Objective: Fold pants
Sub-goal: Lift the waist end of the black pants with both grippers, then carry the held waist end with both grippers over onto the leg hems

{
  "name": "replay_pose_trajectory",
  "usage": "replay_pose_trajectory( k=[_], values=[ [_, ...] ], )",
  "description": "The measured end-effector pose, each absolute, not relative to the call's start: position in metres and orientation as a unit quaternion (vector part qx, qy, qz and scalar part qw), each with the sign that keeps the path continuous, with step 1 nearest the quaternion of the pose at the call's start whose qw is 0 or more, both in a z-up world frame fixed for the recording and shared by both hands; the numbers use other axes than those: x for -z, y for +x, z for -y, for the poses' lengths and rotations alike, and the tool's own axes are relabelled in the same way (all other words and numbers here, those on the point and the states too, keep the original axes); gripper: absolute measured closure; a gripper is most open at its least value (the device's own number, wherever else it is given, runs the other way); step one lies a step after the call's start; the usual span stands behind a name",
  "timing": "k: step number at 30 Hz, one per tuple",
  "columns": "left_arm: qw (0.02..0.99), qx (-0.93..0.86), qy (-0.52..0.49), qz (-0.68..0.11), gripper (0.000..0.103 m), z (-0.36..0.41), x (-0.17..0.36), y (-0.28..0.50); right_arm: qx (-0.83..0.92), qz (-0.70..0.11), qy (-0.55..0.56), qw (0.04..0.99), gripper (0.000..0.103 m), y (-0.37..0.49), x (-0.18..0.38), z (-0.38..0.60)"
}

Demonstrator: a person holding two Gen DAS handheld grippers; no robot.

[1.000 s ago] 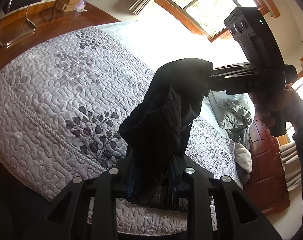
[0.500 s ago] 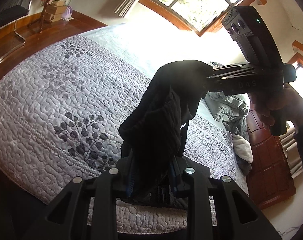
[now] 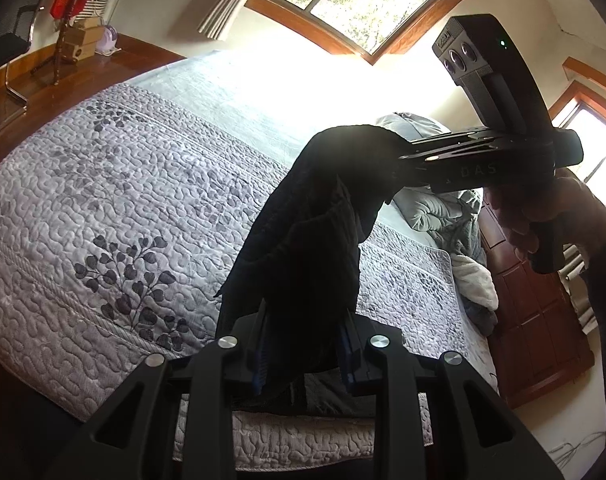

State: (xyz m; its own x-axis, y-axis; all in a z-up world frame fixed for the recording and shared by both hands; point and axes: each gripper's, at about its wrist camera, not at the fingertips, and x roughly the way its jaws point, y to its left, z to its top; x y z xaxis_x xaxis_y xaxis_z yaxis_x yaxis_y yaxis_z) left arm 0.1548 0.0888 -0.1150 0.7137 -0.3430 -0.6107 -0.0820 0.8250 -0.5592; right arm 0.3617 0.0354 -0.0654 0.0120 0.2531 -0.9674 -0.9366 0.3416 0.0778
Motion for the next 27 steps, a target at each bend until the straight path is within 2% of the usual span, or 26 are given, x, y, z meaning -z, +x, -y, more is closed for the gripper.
replay_pose_trajectory(
  k=[27],
  values=[
    [0.881, 0.137, -0.238, -0.385, 0.075, 0.009, 0.111, 0.184, -0.461, -0.516, -0.298, 0.658, 0.085, 0.378, 0.069, 0.071]
  ],
)
